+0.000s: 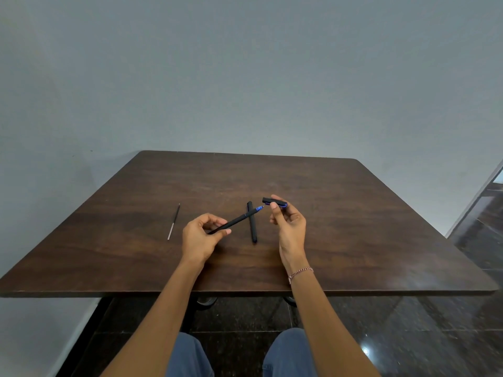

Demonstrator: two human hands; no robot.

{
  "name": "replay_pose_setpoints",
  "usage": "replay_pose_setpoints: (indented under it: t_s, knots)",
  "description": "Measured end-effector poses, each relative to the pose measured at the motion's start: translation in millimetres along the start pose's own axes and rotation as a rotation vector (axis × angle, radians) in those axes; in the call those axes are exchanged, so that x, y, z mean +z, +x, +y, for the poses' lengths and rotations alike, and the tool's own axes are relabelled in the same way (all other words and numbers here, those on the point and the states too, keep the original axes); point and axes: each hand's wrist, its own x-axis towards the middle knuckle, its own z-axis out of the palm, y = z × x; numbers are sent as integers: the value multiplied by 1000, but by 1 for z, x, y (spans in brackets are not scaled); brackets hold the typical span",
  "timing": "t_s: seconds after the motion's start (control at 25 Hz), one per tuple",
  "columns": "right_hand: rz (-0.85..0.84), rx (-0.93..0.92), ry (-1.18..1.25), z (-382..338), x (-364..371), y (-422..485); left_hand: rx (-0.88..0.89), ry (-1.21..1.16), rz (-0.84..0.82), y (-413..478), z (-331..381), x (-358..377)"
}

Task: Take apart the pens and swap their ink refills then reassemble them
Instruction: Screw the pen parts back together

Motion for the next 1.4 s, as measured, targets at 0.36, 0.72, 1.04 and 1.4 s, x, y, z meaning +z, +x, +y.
replay_pose_setpoints:
  t_s: [0.36,0.72,1.04,1.4]
  knots:
    - [127,127,-139,6,-1,3,24,-17,21,-2,3,1]
    - [164,137,-179,8,-3,4,17,-19,33,-1,2,0]
    - [91,172,-197,8,-3,3,39,-53,24,-2,3,-1]
    - [-54,124,-166,4,2,-1,59,-46,-10,-3,2,0]
